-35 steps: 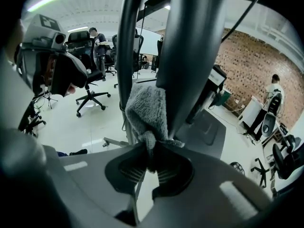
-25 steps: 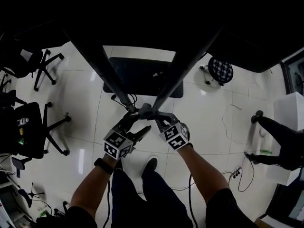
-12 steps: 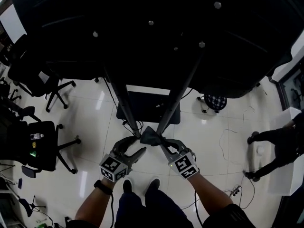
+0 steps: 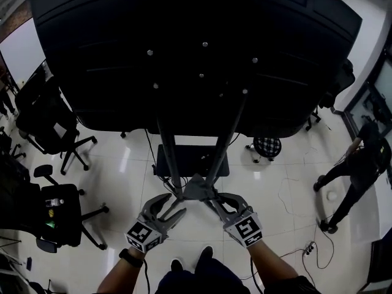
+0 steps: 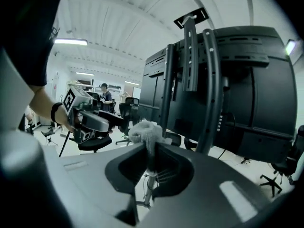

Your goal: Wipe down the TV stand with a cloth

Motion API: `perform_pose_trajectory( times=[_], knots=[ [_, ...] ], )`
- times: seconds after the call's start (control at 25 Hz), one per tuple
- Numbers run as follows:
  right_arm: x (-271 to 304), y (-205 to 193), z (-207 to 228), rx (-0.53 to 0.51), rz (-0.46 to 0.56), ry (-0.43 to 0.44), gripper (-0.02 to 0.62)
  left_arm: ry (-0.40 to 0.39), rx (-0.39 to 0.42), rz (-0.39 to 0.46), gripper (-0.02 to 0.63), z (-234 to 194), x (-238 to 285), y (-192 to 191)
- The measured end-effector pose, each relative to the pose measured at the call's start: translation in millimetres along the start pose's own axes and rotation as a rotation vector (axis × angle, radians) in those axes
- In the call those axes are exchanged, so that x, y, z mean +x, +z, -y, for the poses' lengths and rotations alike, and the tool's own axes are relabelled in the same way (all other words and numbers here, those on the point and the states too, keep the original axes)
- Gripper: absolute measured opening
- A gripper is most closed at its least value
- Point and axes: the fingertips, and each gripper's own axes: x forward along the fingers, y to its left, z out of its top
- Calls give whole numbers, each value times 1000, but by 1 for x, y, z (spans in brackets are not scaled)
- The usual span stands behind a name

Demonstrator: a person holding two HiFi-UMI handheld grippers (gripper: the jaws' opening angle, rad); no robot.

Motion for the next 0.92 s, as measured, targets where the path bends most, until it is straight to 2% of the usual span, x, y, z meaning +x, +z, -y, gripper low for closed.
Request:
perform_pose_trajectory(
  times=[0.2,0.4,0.68,0.92],
  knots=[
    [-28,40,-39,-19,51,-41,18,-43,30,14,301,17,-44,24],
    [-47,68,-78,-44,83,-68,18,-49,19,27,301,29,-86,34],
    [-73,77,-121,-32,103,-100,18,-78,31,66,301,52,-128,46],
    [-95,85,-147,-49,124,-105,18,-69,48,96,301,71,-153,59]
  ],
)
